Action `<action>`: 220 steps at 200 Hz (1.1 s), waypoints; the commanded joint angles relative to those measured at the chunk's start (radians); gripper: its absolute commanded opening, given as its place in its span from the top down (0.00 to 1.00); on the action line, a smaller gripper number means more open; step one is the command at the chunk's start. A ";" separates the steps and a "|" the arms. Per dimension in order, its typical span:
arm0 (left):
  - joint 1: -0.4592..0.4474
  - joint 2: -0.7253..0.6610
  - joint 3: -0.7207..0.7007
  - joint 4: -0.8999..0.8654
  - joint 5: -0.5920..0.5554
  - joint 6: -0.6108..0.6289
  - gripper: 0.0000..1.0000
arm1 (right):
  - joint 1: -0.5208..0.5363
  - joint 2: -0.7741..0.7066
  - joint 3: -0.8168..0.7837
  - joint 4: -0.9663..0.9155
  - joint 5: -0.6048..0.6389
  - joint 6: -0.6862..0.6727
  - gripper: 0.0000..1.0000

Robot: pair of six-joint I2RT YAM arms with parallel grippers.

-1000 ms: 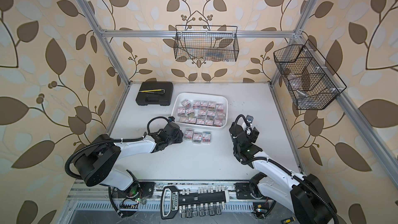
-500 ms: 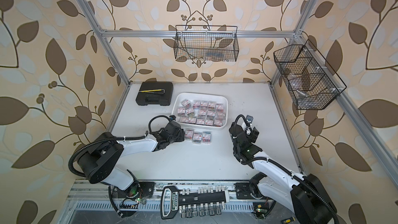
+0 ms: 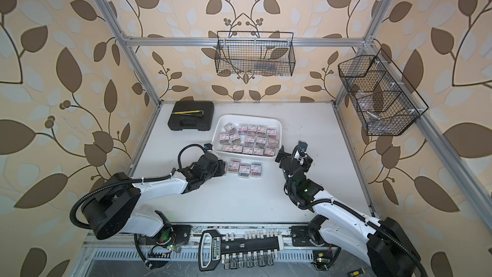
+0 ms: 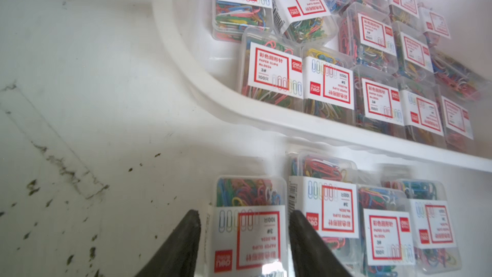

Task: Take the paper clips out of the storage box
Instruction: Place the boxed paper clips at the center of the board.

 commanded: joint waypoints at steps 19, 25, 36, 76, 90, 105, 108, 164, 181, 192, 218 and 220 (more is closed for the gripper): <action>-0.012 -0.012 -0.054 0.107 -0.025 -0.065 0.50 | 0.170 0.210 0.055 0.456 -0.045 -0.149 0.00; -0.012 -0.009 -0.068 0.125 -0.025 -0.070 0.51 | 0.183 0.258 0.089 0.477 -0.052 -0.167 0.00; -0.012 -0.005 -0.094 0.169 -0.027 -0.078 0.51 | 0.198 0.342 0.157 0.487 -0.054 -0.191 0.00; -0.012 0.066 -0.102 0.284 0.010 -0.087 0.58 | 0.185 0.516 0.277 0.565 -0.112 -0.235 0.00; -0.012 0.076 -0.102 0.308 0.008 -0.089 0.58 | 0.177 0.540 0.291 0.605 -0.130 -0.259 0.00; -0.012 0.079 -0.101 0.317 0.004 -0.088 0.58 | 0.175 0.581 0.333 0.597 -0.130 -0.314 0.00; -0.012 0.080 -0.101 0.320 0.004 -0.087 0.58 | 0.174 0.588 0.343 0.595 -0.129 -0.323 0.00; -0.012 0.059 -0.100 0.303 -0.018 -0.077 0.56 | 0.191 0.689 0.470 0.539 -0.160 -0.465 0.00; -0.012 0.011 -0.103 0.268 -0.037 -0.068 0.53 | 0.211 0.726 0.514 0.521 -0.160 -0.528 0.00; -0.013 -0.020 -0.099 0.230 -0.058 -0.065 0.52 | 0.224 0.746 0.534 0.524 -0.150 -0.562 0.00; -0.012 -0.080 -0.109 0.182 -0.097 -0.068 0.50 | 0.231 0.778 0.602 0.472 -0.124 -0.588 0.00; -0.013 -0.084 -0.111 0.181 -0.097 -0.069 0.50 | 0.233 0.781 0.609 0.465 -0.119 -0.590 0.00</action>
